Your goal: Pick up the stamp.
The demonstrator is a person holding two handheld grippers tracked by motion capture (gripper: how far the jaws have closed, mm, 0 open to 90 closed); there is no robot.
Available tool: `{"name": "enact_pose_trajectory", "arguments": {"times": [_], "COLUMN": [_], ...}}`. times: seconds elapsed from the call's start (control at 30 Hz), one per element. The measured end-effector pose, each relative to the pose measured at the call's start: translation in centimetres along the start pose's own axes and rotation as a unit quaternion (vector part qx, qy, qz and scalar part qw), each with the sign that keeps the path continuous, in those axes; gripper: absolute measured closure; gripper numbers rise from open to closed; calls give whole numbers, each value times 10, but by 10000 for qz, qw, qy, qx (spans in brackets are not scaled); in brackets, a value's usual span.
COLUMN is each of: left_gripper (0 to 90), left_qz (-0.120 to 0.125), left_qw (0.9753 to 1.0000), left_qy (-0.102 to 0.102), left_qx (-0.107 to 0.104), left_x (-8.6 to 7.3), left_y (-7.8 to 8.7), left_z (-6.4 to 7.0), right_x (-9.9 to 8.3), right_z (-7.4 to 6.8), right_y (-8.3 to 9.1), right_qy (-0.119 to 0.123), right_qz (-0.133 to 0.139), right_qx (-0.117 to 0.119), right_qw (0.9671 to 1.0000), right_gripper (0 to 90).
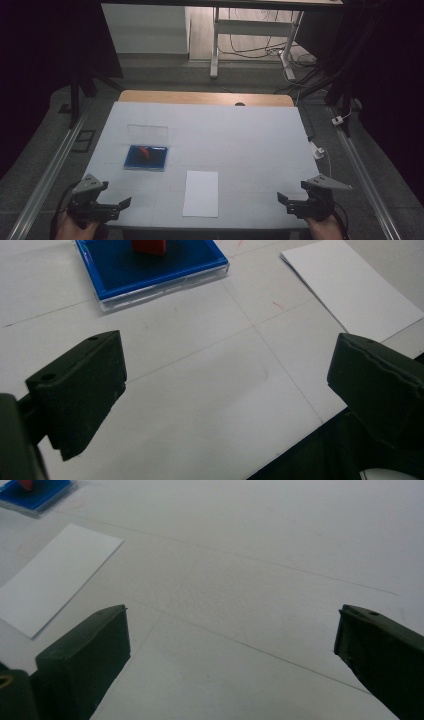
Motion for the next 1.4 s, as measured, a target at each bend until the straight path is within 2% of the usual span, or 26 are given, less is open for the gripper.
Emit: {"name": "enact_pose_trajectory", "arguments": {"times": [0.07, 0.2, 0.27, 0.33, 0.53, 0.6, 0.67, 0.8, 0.9, 0.93, 0.97, 1.0, 1.03, 1.1, 1.17, 1.27, 1.4], "left_gripper": [27, 27, 24, 22, 19, 14, 13, 13, 11, 11, 10, 4, 0, 0, 0, 0, 0], "left_qz": [12, 88, 120, 120, -30, -100, -136, -173, -86, -33, -33, 76, 134, 239, 243, 190, 232], "left_qw": [10000, 9999, 9997, 9996, 9999, 9999, 9998, 9998, 9999, 9999, 9999, 9993, 9990, 9989, 9992, 9995, 9995], "left_qy": [44, 117, 183, 227, 100, 24, 11, 11, 8, -52, -52, -132, -150, -154, -118, -74, -141], "left_qx": [1, -25, -77, -102, 17, 88, 134, 85, 62, 161, 161, 354, 391, 365, 309, 259, 159], "left_x": [-1, -2, -3, -3, -3, -4, -4, -3, 0, 3, 3, 6, 8, 11, 12, 12, 17], "left_y": [1, 3, 4, 4, 1, 0, 0, -2, -1, 0, 0, 1, 2, 4, 3, 1, -3], "left_z": [0, -2, -4, -4, -2, -1, 0, 0, 1, 0, 0, -2, -3, -3, -3, -4, -5], "right_x": [1, 5, 5, 4, 1, 1, 1, 2, 3, 3, 3, 3, 3, 3, 3, 3, 2], "right_z": [-1, 1, 0, -1, -10, -12, -11, -11, -10, -10, -10, -10, -9, -9, -9, -10, -11], "right_y": [-1, -1, -4, -5, -12, -12, -11, -9, -9, -9, -8, -8, -8, -7, -7, -8, -7], "right_qy": [28, 174, 183, 221, 645, 707, 699, 677, 585, 584, 579, 578, 564, 483, 462, 552, 574], "right_qz": [-22, 166, 52, -13, -310, -295, -290, -202, -176, -176, -168, -156, -139, -150, -132, -147, -185], "right_qx": [20, -79, 61, 36, 70, 111, 96, 126, 184, 191, 183, 179, 160, 181, 196, 137, 110], "right_qw": [10000, 9997, 9998, 9997, 9974, 9970, 9971, 9974, 9980, 9980, 9980, 9980, 9982, 9986, 9987, 9983, 9981], "right_gripper": [23, 7, 5, 3, 1, 0, 0, 1, 0, 1, 0, 0, 0, 0, 0, 0, 0]}}
Point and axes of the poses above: each handheld gripper's, and its own axes: y roughly backward along the jaws, x roughly out of its top, z roughly to its right, the point moved 9 cm from there along -y, roughly forward along the jaws, and after that the axes turned 11 degrees about -z, right-handed, at the moved point
